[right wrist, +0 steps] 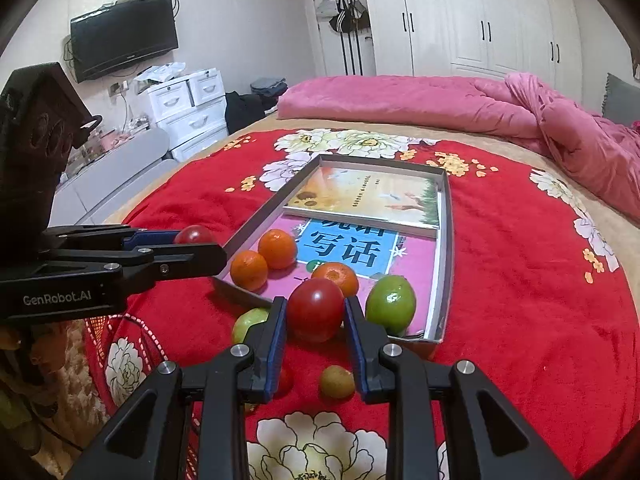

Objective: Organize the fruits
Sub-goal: 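Lift and carry both held tomatoes over the tray rim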

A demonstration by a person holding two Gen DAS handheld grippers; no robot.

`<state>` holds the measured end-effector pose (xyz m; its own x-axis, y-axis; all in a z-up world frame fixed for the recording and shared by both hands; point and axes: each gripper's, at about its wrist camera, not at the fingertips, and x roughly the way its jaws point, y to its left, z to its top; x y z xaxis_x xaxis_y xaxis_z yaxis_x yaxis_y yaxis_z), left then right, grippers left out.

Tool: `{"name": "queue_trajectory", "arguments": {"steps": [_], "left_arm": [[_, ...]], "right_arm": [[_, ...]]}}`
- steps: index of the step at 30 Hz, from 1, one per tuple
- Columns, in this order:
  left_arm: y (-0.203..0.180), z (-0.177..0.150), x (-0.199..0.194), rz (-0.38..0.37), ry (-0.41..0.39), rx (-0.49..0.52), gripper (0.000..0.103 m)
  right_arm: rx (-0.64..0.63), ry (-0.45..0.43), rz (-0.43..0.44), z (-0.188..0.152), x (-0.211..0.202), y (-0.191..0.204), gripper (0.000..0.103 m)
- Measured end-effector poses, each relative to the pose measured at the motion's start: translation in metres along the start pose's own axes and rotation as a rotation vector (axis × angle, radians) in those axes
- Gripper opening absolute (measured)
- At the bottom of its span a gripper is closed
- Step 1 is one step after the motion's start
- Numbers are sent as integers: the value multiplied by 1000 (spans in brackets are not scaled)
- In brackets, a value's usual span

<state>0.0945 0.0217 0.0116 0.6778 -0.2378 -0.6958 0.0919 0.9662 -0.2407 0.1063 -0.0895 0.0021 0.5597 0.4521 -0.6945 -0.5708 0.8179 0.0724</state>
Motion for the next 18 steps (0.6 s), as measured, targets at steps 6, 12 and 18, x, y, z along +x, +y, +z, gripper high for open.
{"name": "queue_trajectory", "arguments": {"steps": [6, 12, 18], "left_arm": [[0, 3, 10, 7, 8, 3, 32], [1, 6, 21, 13, 18, 4, 32], [-1, 7, 34, 19, 37, 17, 32]], "right_arm": [[1, -14, -28, 4, 0, -7, 29], [37, -20, -61, 8, 0, -24, 29], [69, -16, -106, 10, 1, -41, 29]]}}
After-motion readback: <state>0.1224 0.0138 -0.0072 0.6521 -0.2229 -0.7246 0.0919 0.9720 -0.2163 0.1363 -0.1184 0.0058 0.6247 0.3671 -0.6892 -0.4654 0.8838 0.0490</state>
